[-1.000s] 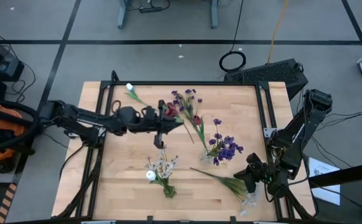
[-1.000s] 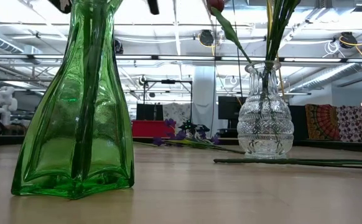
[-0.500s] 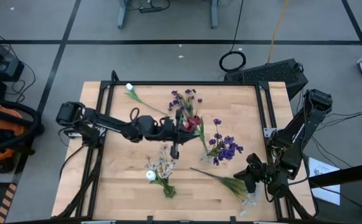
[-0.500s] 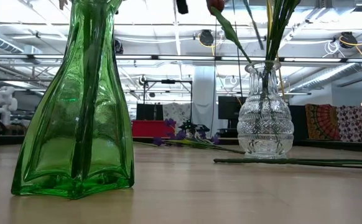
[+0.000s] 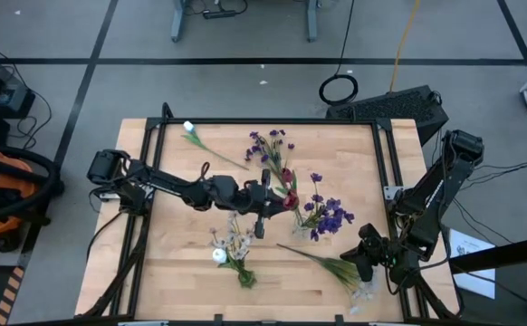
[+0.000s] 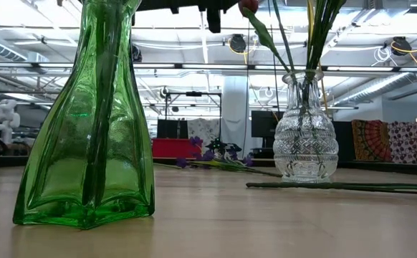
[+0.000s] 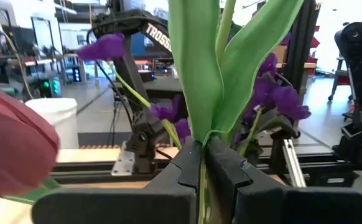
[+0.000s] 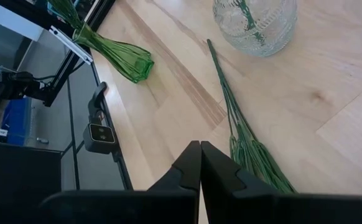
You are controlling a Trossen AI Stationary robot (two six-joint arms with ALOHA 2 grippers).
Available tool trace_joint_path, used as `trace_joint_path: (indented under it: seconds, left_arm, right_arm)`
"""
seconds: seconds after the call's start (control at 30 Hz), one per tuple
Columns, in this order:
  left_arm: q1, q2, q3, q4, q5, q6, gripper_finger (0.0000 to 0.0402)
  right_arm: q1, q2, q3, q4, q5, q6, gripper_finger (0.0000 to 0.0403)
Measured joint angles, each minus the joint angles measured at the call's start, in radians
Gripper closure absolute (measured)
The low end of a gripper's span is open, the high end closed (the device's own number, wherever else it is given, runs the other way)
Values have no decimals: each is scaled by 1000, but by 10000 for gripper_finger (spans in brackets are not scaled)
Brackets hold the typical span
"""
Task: Sort flowers into vase by color
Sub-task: Put the red tulip into the transparent vase
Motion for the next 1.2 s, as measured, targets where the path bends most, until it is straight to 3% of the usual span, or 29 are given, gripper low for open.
trace_joint_path:
  seconds: [0.2,0.43,0.6,0.77,0.97,1.2]
  left_arm:
    - [-2,-1,0,-26,-6,-16,374]
    - [-2,-1,0,-76,-16,-17,310]
    - [-2,-1,0,-73,-88,-32,276]
    - [-2,-1,28,-125,-116,-173,273]
    - [-4,-1,127,-343,-117,-166,272]
    - [-5,-1,148,-418,-115,-146,272]
  right_arm:
    - [0,0,0,0,0,-15,403]
    - [0,0,0,-1,1,-29,403]
    - [0,0,0,-4,1,-33,403]
    - [0,0,0,-9,6,-33,403]
    - [0,0,0,-10,5,-36,403]
    - [0,0,0,-9,5,-31,403]
